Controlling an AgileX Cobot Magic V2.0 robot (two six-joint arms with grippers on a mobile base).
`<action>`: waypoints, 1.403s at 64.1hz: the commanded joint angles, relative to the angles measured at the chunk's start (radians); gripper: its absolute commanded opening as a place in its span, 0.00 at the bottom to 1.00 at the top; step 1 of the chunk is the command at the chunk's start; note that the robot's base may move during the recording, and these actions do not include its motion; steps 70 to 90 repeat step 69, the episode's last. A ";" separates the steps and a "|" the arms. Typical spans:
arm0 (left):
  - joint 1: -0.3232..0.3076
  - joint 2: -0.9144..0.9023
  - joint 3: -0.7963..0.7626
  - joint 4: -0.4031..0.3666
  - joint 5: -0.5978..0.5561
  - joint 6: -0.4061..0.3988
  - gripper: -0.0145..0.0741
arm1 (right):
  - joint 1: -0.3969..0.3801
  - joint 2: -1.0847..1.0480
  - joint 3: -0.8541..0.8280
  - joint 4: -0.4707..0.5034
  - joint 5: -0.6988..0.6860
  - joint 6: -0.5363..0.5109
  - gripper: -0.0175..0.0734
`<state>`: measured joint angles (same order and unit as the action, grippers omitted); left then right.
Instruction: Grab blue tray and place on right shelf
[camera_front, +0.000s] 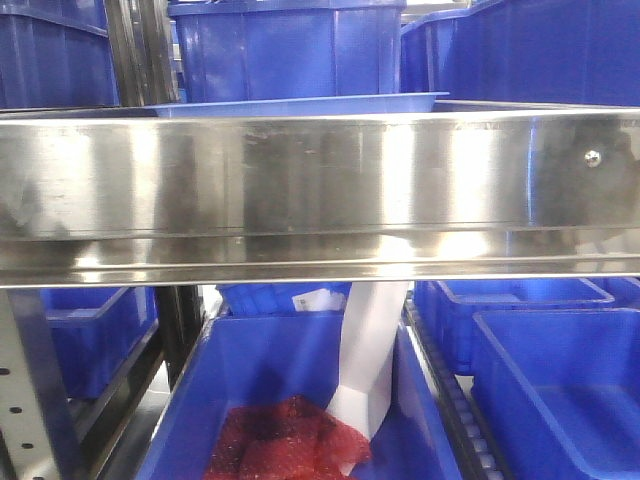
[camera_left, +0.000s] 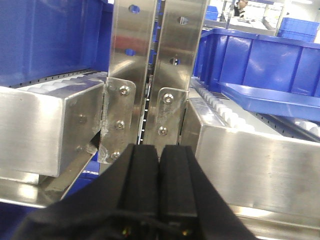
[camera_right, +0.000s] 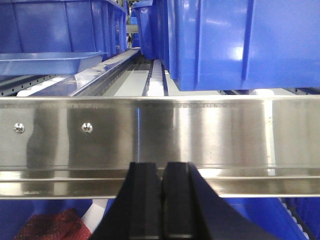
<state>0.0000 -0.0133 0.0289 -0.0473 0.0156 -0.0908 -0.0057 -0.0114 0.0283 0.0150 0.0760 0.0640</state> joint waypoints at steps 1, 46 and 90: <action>-0.001 -0.013 0.030 0.002 -0.098 -0.008 0.11 | -0.007 -0.019 -0.022 -0.001 -0.090 -0.007 0.25; -0.001 -0.013 0.030 0.002 -0.098 -0.006 0.11 | -0.007 -0.019 -0.022 -0.001 -0.090 -0.007 0.25; -0.001 -0.013 0.030 0.002 -0.098 -0.006 0.11 | -0.007 -0.019 -0.022 -0.001 -0.090 -0.007 0.25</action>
